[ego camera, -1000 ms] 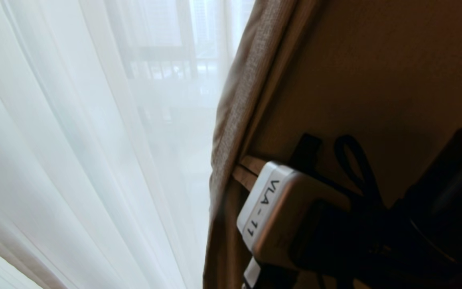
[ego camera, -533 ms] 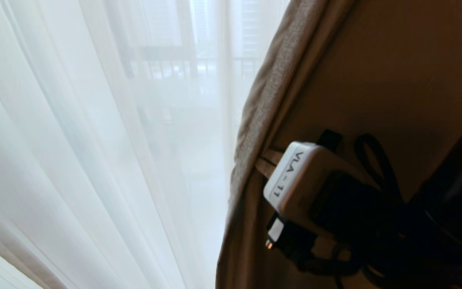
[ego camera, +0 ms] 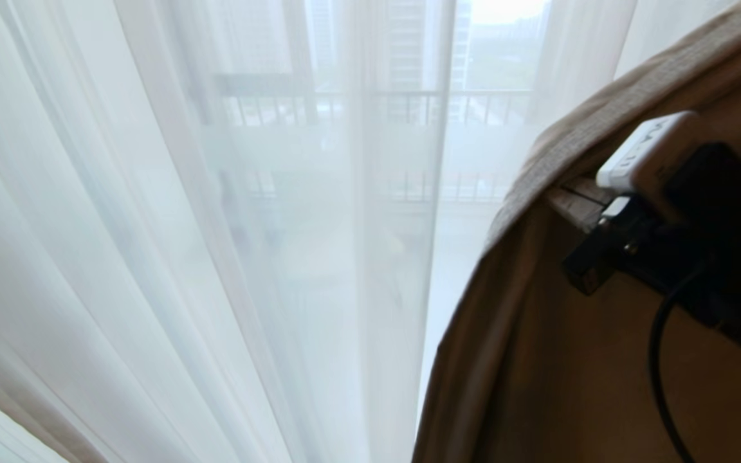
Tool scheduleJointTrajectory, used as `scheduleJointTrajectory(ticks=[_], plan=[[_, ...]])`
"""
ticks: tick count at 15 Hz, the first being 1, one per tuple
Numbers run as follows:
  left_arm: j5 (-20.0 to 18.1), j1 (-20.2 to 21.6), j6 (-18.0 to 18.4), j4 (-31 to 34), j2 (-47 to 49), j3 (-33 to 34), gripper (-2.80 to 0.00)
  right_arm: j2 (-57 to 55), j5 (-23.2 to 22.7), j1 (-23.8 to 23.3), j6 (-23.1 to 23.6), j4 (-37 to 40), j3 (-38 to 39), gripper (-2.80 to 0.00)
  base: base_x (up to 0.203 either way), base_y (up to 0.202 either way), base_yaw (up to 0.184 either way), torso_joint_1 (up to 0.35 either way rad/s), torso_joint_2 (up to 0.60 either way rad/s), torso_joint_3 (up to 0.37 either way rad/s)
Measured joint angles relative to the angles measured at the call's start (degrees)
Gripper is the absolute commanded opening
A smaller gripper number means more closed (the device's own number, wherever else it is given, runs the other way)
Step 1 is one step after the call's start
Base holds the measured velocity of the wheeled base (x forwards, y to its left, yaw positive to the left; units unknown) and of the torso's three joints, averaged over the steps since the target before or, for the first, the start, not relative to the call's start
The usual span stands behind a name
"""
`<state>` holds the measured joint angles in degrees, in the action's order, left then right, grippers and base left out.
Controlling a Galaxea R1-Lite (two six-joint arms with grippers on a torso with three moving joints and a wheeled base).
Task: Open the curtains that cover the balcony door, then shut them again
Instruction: Close the outer curtains on both sides
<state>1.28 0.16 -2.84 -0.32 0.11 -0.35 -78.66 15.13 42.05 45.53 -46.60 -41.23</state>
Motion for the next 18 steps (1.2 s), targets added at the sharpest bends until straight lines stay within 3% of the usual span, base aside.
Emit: scheduleJointTrajectory(ticks=[4, 12, 15, 18], plan=[[0.0, 0.0, 0.0, 0.0, 0.0, 0.0, -2.80, 7.7, -0.2, -15.4, -4.6, 7.1, 1.5, -2.80, 0.000, 0.000, 0.000, 0.000, 0.00, 0.000], [0.0, 0.0, 0.0, 0.0, 0.0, 0.0, -2.80, 18.6, -0.3, -47.4, -18.7, 19.2, 2.1, -2.80, 0.000, 0.000, 0.000, 0.000, 0.00, 0.000], [0.0, 0.0, 0.0, 0.0, 0.0, 0.0, -2.80, 21.2, -0.1, -54.7, -24.3, 24.1, 2.7, -2.80, 0.000, 0.000, 0.000, 0.000, 0.00, 0.000], [0.0, 0.0, 0.0, 0.0, 0.0, 0.0, -2.80, 23.8, -0.4, -58.7, -25.0, 24.2, 5.7, -2.80, 0.000, 0.000, 0.000, 0.000, 0.00, 0.000]])
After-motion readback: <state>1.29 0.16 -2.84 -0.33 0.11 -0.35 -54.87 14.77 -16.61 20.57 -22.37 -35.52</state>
